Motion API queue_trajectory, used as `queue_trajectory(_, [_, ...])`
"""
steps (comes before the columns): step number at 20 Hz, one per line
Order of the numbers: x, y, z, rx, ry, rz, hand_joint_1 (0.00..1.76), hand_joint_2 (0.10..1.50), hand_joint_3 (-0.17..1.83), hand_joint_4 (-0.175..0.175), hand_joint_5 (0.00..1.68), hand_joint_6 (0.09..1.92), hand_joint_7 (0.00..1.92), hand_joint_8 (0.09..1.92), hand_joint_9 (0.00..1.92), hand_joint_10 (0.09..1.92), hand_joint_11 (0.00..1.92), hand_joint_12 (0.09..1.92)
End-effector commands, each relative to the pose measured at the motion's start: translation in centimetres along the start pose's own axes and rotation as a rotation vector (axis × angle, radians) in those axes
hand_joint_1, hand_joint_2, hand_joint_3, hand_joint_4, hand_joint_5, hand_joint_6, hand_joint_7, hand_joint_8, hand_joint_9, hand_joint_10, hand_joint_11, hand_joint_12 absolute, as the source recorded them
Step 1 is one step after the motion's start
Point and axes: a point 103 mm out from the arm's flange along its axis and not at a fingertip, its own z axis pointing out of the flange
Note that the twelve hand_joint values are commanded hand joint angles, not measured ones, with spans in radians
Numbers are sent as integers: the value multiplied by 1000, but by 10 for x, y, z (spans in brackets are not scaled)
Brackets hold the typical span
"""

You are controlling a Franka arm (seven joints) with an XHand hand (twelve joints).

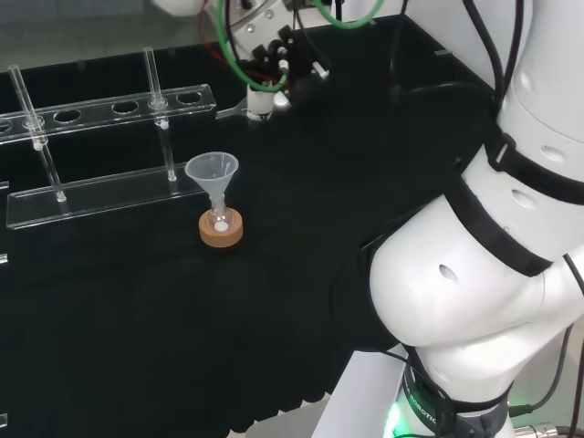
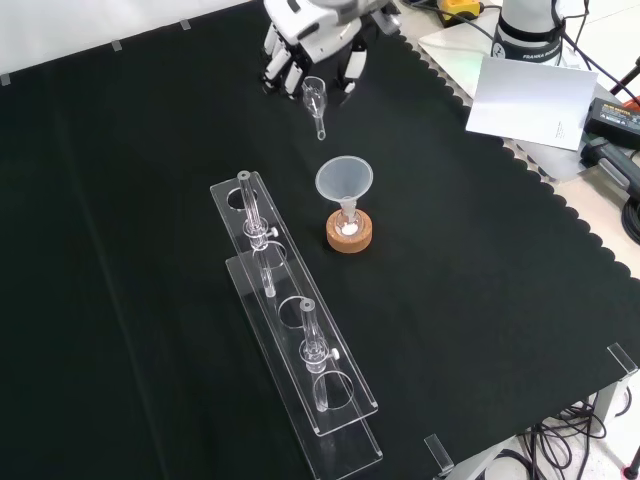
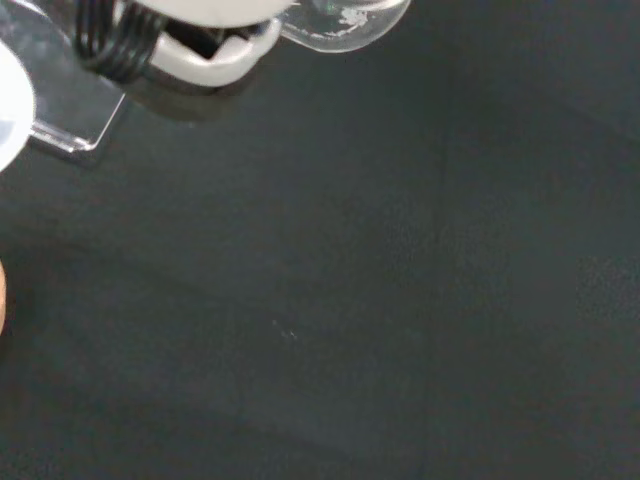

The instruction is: Put the weighing funnel back on the table.

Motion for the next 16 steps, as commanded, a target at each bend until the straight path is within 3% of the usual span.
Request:
queue_trajectory(1, [-30,5,16,-22,133,20,1123,710,527,175,1315,545,631,646,1111,154,1029,873])
queue_trajectory(16, [-62,46,55,3,197,24,1123,711,527,175,1312,550,631,646,1112,152,1028,873])
